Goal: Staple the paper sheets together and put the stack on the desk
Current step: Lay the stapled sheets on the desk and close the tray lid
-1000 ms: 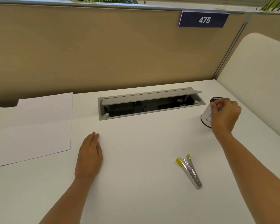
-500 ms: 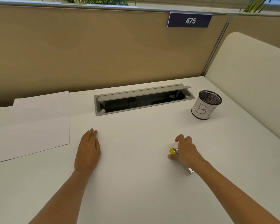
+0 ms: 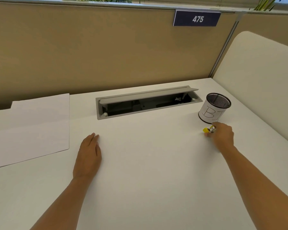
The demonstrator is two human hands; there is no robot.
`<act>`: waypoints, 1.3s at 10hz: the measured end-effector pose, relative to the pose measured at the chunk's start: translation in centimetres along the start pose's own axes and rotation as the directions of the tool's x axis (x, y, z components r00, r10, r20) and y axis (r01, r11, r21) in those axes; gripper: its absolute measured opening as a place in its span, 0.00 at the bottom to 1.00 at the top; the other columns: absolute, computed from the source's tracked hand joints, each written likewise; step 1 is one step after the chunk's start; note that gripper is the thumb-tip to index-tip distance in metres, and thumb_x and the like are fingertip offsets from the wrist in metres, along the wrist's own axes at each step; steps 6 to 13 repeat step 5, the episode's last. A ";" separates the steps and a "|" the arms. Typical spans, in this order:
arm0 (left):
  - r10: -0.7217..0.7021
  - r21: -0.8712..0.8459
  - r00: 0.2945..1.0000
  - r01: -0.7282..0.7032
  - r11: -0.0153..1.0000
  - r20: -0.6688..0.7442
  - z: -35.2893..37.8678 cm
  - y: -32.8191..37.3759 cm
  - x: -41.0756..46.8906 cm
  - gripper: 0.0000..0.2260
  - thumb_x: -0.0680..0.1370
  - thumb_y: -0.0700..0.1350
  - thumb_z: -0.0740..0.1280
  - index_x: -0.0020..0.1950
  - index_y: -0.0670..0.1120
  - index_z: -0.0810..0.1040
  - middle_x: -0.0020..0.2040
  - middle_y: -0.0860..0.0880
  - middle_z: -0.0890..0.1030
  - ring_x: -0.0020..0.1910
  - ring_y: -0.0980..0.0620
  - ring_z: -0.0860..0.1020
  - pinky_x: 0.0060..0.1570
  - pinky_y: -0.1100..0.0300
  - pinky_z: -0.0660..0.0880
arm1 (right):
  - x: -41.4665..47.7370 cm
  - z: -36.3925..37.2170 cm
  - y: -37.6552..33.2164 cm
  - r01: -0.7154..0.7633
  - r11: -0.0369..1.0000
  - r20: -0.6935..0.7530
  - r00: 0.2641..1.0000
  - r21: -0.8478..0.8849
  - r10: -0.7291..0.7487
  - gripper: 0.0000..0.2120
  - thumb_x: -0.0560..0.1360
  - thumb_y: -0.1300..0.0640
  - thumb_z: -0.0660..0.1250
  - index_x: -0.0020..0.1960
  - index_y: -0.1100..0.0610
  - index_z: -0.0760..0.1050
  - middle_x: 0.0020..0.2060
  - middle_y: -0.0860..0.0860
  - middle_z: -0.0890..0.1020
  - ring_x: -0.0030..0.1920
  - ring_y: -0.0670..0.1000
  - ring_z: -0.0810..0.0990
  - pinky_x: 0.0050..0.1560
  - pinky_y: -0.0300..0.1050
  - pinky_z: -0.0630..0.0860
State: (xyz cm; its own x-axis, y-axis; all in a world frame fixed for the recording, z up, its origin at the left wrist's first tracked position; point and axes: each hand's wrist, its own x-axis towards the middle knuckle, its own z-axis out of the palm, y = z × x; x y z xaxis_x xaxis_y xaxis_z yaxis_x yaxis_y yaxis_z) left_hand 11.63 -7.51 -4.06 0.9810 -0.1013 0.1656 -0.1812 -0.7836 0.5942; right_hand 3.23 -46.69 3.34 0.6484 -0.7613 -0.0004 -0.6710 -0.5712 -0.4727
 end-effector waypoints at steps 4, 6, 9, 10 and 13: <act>-0.007 -0.035 1.000 0.006 0.999 -0.014 -0.1 0.2 0.0 0.18 0.81 0.39 0.55 0.70 0.42 0.69 0.72 0.47 0.68 0.72 0.49 0.63 0.72 0.57 0.57 | 2.2 0.9 1.3 -0.084 0.996 -0.045 0.995 0.005 0.084 0.22 0.69 0.61 0.73 0.59 0.69 0.73 0.55 0.68 0.78 0.58 0.67 0.74 0.55 0.55 0.72; -0.012 -0.045 0.999 0.011 0.999 -0.030 -0.1 0.2 0.0 0.18 0.81 0.39 0.55 0.70 0.42 0.69 0.72 0.46 0.68 0.72 0.48 0.63 0.72 0.56 0.57 | 1.9 1.0 1.4 -0.048 0.998 -0.040 0.998 -0.037 0.047 0.26 0.69 0.60 0.74 0.61 0.70 0.70 0.57 0.69 0.75 0.60 0.68 0.71 0.56 0.55 0.69; -0.012 -0.045 0.999 0.011 0.999 -0.030 -0.1 0.2 0.0 0.18 0.81 0.39 0.55 0.70 0.42 0.69 0.72 0.46 0.68 0.72 0.48 0.63 0.72 0.56 0.57 | 1.9 1.0 1.4 -0.048 0.998 -0.040 0.998 -0.037 0.047 0.26 0.69 0.60 0.74 0.61 0.70 0.70 0.57 0.69 0.75 0.60 0.68 0.71 0.56 0.55 0.69; -0.012 -0.045 0.999 0.011 0.999 -0.030 -0.1 0.2 0.0 0.18 0.81 0.39 0.55 0.70 0.42 0.69 0.72 0.46 0.68 0.72 0.48 0.63 0.72 0.56 0.57 | 1.9 1.0 1.4 -0.048 0.998 -0.040 0.998 -0.037 0.047 0.26 0.69 0.60 0.74 0.61 0.70 0.70 0.57 0.69 0.75 0.60 0.68 0.71 0.56 0.55 0.69; -0.012 -0.045 0.999 0.011 0.999 -0.030 -0.1 0.2 0.0 0.18 0.81 0.39 0.55 0.70 0.42 0.69 0.72 0.46 0.68 0.72 0.48 0.63 0.72 0.56 0.57 | 1.9 1.0 1.4 -0.048 0.998 -0.040 0.998 -0.037 0.047 0.26 0.69 0.60 0.74 0.61 0.70 0.70 0.57 0.69 0.75 0.60 0.68 0.71 0.56 0.55 0.69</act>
